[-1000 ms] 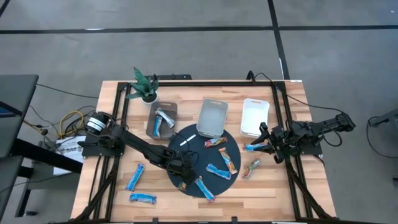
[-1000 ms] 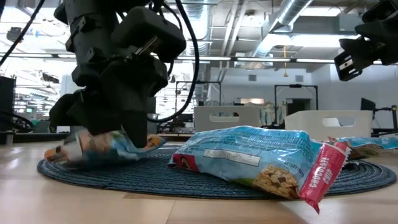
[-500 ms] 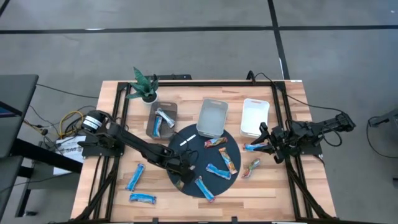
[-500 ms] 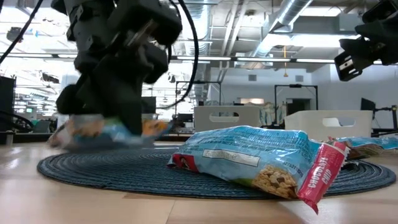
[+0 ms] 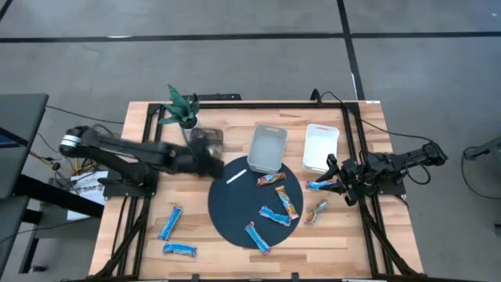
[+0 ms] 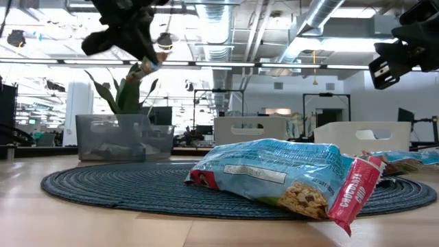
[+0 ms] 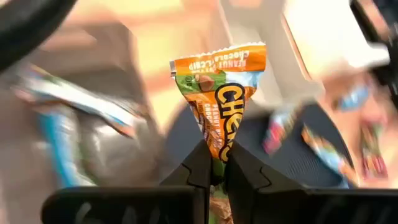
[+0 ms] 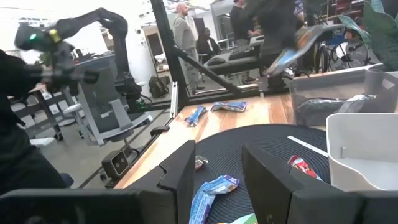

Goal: Pick and place Granola Bars by type
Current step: Put the yellow granola bar into the black bin

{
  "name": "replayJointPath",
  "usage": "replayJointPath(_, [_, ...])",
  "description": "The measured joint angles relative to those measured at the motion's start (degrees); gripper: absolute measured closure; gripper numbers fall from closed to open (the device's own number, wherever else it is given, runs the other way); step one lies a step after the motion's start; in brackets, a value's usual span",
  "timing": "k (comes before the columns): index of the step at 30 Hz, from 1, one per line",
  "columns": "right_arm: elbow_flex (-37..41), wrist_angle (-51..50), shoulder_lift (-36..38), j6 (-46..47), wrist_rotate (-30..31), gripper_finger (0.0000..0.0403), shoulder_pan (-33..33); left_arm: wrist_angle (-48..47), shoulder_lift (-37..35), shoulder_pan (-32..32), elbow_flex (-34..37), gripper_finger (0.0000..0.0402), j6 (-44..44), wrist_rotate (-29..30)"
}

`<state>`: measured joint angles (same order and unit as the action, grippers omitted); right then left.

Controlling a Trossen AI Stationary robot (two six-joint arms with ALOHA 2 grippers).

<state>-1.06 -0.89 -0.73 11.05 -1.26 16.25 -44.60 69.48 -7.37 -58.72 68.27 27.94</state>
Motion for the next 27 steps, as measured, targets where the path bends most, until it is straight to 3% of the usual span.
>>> replayJointPath(7, [0.0, 0.0, 0.0, 0.0, 0.0, 0.0281, 0.0, -8.7, -5.8, 9.0, 0.0, 0.0366, -4.5, -1.6])
replayJointPath(14, [0.0, 0.0, 0.0, 0.0, 0.0, 0.0281, 0.0, -6.9, -5.7, 13.5, 0.0, 0.0366, -10.1, -3.4])
replayJointPath(27, [0.0, 0.0, 0.0, 0.0, 0.0, 0.0281, 0.0, -4.3, -5.7, 14.1, 0.0, 0.0267, -18.7, -3.8])
